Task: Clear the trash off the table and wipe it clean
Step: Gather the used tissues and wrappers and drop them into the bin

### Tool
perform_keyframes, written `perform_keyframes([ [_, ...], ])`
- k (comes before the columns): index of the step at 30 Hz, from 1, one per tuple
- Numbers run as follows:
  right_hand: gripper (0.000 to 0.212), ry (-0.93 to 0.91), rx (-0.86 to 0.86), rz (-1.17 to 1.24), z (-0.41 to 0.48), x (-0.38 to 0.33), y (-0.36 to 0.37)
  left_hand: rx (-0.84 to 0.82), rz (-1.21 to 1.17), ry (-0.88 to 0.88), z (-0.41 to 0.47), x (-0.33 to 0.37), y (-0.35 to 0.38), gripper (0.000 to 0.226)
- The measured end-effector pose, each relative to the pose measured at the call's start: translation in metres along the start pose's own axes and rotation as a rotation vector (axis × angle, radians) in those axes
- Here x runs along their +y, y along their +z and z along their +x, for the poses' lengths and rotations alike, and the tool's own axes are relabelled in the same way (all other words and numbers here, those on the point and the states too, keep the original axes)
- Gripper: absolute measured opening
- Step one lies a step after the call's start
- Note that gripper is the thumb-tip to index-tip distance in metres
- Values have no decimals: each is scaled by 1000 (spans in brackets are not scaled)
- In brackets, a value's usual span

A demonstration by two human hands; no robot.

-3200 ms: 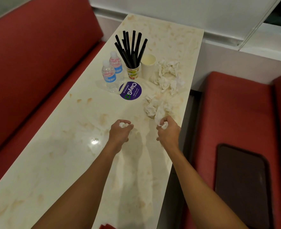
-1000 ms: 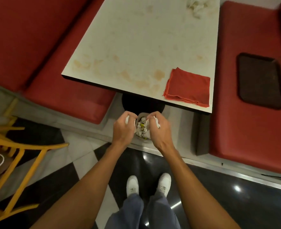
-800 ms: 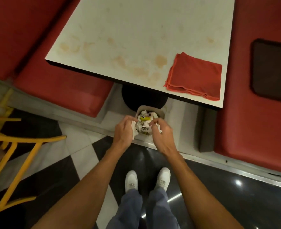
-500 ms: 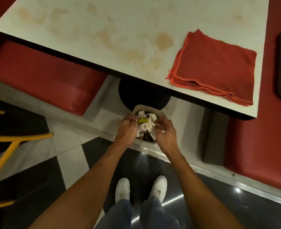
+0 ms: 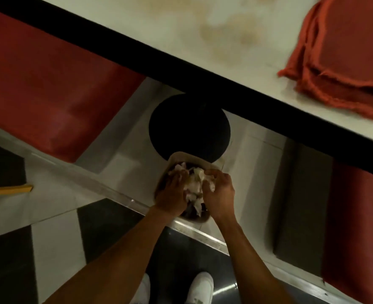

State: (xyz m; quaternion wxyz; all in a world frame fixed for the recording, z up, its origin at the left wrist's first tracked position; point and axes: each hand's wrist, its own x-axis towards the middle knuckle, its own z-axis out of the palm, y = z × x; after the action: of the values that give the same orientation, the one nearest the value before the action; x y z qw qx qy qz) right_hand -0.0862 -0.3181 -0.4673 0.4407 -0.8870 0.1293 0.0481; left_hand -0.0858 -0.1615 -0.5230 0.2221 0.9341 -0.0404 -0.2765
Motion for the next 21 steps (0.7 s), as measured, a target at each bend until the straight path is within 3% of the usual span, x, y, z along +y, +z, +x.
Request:
perform_keyframes([
  [5,31,-21,1,10,5,12,6,-70,30,10,13,-12,15,83],
  [11,39,26,-46,71,16,13,20,237,-69,161,4,-9,-2,71],
  [16,39,90,-205,-19,27,20,44,282,-233,139,-9,-13,-25,76],
  [21,52,86,-360,-226,27,25,66,422,-197,145,-16,-18,-31,59],
])
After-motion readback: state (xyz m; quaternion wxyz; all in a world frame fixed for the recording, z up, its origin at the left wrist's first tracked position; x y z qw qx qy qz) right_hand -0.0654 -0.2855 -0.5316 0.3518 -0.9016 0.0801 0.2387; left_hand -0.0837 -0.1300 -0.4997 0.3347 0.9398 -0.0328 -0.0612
